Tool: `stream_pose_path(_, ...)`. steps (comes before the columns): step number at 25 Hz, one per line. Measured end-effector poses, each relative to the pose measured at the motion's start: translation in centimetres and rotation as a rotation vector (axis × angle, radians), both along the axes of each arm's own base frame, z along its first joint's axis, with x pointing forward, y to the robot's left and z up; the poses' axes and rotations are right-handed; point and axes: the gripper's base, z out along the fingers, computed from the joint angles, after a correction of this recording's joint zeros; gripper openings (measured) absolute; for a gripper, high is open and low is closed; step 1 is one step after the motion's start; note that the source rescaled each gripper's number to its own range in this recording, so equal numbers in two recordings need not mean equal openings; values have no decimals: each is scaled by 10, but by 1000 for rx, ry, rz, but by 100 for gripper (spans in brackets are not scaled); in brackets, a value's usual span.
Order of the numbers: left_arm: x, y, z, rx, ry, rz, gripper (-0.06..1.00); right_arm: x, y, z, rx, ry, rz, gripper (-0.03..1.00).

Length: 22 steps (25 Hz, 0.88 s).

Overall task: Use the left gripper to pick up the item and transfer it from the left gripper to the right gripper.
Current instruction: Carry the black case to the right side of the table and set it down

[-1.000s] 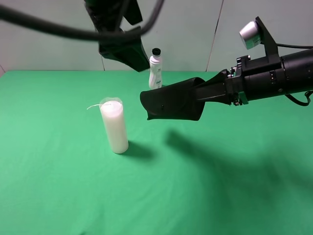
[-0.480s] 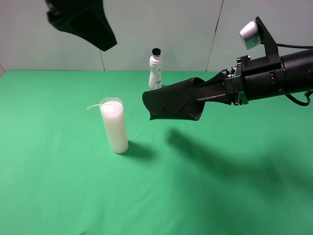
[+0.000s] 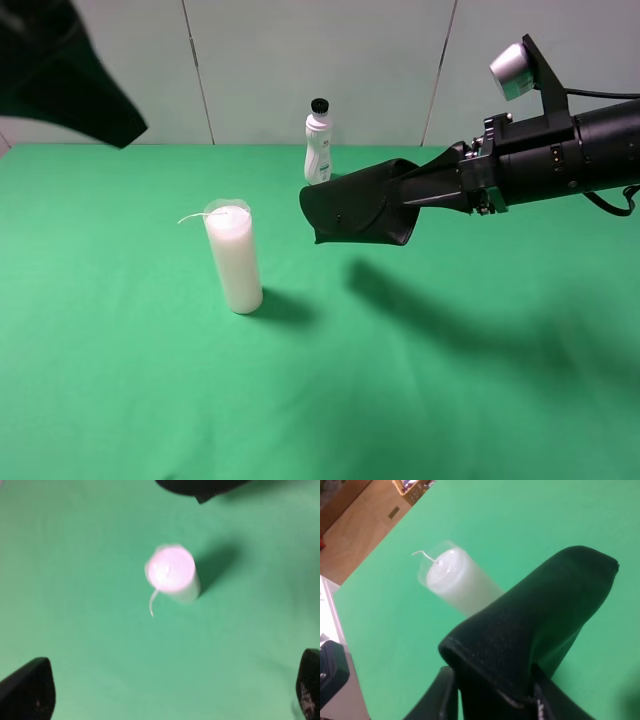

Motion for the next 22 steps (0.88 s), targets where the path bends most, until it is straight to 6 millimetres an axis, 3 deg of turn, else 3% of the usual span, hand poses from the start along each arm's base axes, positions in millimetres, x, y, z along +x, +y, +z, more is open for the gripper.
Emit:
stream_pose_path(15, -92, 88, -55, -165, -44, 207, 93, 0, 0, 0, -3, -2, -5, 8)
stream_pose_path(22, -117, 110, -70, -256, -120, 205, 93, 1, 0, 0, -4, -2, -6, 7)
